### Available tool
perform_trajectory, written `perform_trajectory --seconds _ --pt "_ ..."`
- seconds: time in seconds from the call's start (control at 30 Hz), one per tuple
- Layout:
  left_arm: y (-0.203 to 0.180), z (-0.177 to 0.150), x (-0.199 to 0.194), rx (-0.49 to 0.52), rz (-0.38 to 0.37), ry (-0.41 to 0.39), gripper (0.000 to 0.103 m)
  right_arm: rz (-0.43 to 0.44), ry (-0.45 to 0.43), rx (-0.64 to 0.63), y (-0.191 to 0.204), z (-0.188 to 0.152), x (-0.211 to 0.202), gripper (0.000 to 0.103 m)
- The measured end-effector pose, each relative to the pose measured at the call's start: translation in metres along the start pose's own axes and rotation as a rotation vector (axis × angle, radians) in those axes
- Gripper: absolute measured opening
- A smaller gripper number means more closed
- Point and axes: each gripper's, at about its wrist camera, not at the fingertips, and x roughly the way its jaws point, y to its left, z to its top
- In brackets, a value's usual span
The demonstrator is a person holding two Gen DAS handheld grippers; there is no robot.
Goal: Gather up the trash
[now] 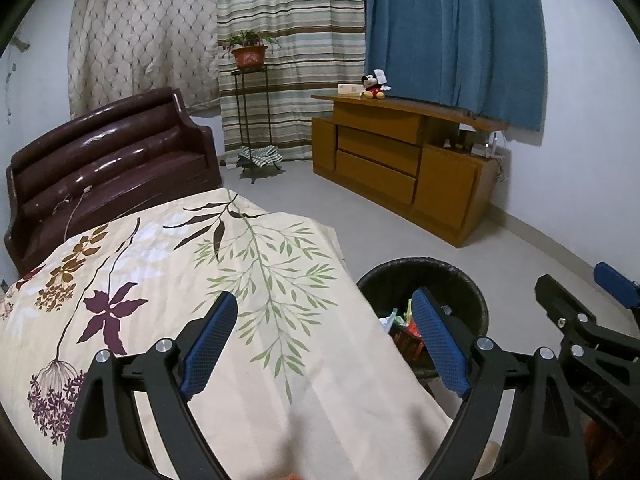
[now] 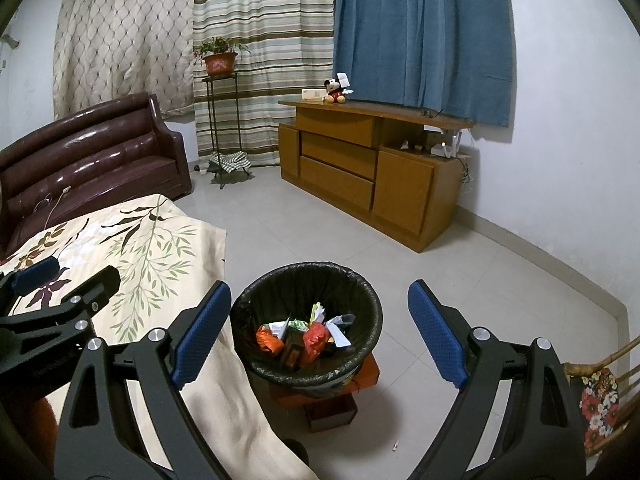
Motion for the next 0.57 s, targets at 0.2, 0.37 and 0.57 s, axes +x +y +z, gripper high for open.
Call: perform_trajectory --seconds 0.2,0.37,0.57 --pt "-0.003 -0.004 0.000 0.030 0.008 -0.009 0.086 0.000 0.000 -0.001 0.000 0.000 0.001 0.088" --pt "-0.003 -0.005 0.000 0.027 0.000 -0.004 0.086 0.000 0.000 -0.001 0.000 0.001 0.000 0.088" --pt "0.013 -0.006 0.007 -0.001 -0.008 0.045 0.086 0.026 0.025 -0.002 0.006 0.000 0.002 0.088"
